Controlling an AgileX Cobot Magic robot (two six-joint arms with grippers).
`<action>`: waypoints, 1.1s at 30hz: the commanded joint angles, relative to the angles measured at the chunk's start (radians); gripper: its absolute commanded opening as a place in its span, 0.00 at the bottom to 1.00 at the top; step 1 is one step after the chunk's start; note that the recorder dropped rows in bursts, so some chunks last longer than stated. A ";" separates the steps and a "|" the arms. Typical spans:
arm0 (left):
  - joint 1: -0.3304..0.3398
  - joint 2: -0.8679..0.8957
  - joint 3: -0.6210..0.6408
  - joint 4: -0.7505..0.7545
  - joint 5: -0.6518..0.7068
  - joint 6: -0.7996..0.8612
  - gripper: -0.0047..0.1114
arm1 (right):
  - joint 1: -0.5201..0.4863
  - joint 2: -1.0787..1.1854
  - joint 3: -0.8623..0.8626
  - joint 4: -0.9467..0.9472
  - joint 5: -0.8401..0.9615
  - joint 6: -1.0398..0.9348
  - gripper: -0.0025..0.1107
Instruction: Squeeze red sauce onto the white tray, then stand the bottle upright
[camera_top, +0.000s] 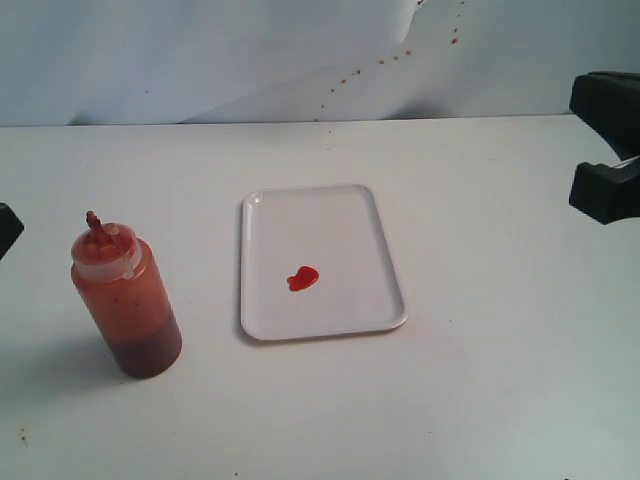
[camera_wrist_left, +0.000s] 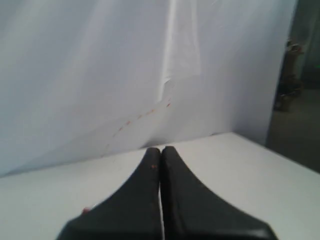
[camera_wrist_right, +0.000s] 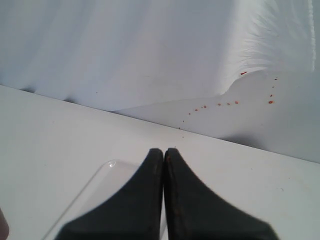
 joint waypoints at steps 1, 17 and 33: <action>-0.004 -0.006 0.004 0.066 -0.226 -0.036 0.04 | -0.002 -0.003 0.005 0.005 0.005 0.000 0.02; -0.004 -0.006 0.004 0.070 -0.242 0.066 0.04 | -0.002 -0.003 0.005 0.005 0.005 0.000 0.02; -0.019 -0.239 0.004 0.103 0.243 -0.004 0.04 | -0.002 -0.003 0.005 0.005 0.005 0.000 0.02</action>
